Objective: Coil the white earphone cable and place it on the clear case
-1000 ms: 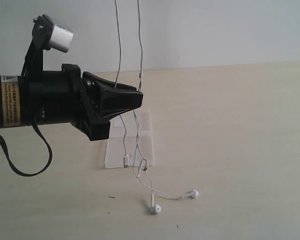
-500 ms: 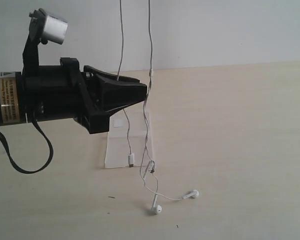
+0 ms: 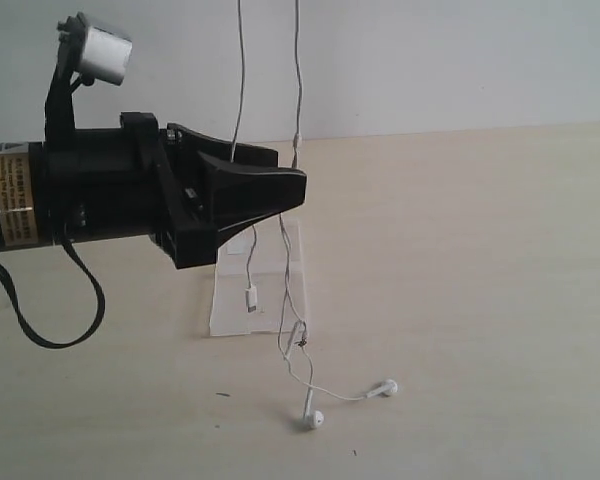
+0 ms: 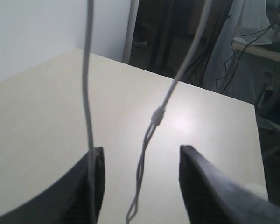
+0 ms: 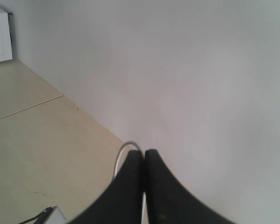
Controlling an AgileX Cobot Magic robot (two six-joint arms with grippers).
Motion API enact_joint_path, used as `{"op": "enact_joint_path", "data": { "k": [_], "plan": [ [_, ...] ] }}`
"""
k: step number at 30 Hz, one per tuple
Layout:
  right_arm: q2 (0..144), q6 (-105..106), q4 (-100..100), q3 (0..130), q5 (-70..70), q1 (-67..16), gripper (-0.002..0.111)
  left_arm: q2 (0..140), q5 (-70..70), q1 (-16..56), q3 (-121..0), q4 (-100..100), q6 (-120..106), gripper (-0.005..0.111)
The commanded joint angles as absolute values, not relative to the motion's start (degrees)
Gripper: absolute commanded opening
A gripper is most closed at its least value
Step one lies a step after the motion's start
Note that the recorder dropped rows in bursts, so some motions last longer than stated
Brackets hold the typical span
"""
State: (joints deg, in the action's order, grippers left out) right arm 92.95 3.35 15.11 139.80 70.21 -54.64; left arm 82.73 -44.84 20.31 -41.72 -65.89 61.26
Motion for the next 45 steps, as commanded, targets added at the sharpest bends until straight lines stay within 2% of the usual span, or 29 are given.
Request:
{"op": "enact_joint_path", "data": {
  "k": [1, 10, 12, 15, 16, 17, 26, 30, 45],
  "plan": [
    [92.8, 3.4, 15.3, 139.7, 70.0, -54.7, 0.0, 82.9, -46.0, 20.8, -42.1, -64.0, 60.1, 0.048],
    [92.8, 3.4, 15.3, 139.7, 70.0, -54.7, 0.0, 87.1, -46.5, 23.5, -45.1, -64.3, 60.1, 0.048],
    [92.8, 3.4, 15.3, 139.7, 70.0, -54.7, 0.0, 87.4, -45.4, 23.6, -45.3, -64.3, 60.2, 0.044],
    [92.7, 3.4, 15.5, 139.7, 70.0, -54.7, 0.0, 87.0, -39.7, 23.6, -45.3, -67.2, 60.7, 0.019],
    [92.7, 3.4, 15.5, 139.7, 70.0, -54.7, 0.0, 86.5, -37.8, 23.6, -45.3, -69.1, 61.3, 0.003],
    [92.7, 3.4, 15.5, 139.7, 70.0, -54.7, 0.0, 86.4, -36.4, 23.6, -45.3, -70.4, 61.8, 0.001],
    [92.6, 2.8, 15.5, 139.7, 70.0, -54.7, 0.0, 85.2, -37.9, 23.6, -45.3, -71.6, 63.6, 0.0],
    [91.4, -2.2, 22.1, 139.7, 70.0, -54.7, 0.0, 84.2, -37.4, 23.6, -45.3, -76.2, 67.0, 0.0],
    [83.6, -6.4, 27.5, 138.0, 70.0, -54.7, 0.0, 66.9, -31.0, 22.8, -45.3, -88.5, 83.1, 0.0]
  ]
}}
